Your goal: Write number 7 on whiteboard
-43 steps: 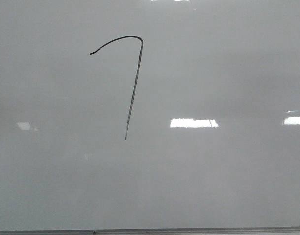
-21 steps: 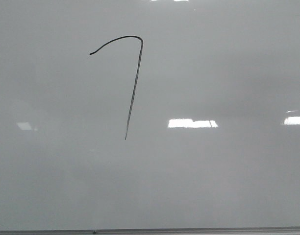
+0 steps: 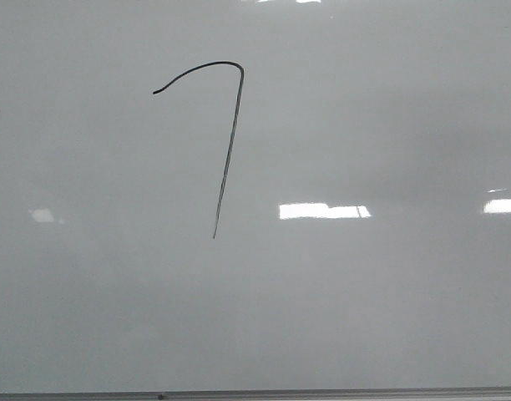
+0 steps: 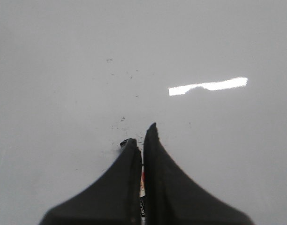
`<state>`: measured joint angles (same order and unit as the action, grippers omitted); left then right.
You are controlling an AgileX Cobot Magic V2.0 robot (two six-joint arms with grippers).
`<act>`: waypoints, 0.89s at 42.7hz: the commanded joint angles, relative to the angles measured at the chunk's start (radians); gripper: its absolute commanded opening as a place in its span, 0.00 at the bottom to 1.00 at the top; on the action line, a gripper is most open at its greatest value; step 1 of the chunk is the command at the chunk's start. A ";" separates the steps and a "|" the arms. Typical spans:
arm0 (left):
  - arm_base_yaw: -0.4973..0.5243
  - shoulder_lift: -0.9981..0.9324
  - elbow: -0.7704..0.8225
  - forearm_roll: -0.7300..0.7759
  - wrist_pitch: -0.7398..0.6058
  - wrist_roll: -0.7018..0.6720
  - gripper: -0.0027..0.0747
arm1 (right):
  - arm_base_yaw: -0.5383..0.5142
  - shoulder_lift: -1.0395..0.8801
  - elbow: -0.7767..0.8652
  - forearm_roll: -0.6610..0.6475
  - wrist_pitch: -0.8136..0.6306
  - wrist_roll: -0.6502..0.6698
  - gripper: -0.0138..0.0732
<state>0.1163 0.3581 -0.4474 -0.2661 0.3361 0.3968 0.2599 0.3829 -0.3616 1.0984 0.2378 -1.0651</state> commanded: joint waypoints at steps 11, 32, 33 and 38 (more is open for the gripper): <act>-0.001 -0.131 -0.008 -0.067 -0.009 -0.007 0.01 | -0.003 0.003 -0.025 0.022 -0.028 -0.001 0.08; -0.001 -0.131 0.005 -0.065 -0.023 -0.007 0.01 | -0.003 0.003 -0.025 0.022 -0.028 -0.001 0.08; -0.001 -0.131 0.012 -0.058 -0.032 -0.009 0.01 | -0.003 0.003 -0.025 0.022 -0.028 -0.001 0.08; -0.026 -0.164 0.042 0.079 -0.046 -0.168 0.01 | -0.003 0.003 -0.025 0.022 -0.028 -0.001 0.08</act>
<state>0.1131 0.2085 -0.3985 -0.2786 0.3782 0.3537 0.2599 0.3829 -0.3616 1.0984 0.2400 -1.0651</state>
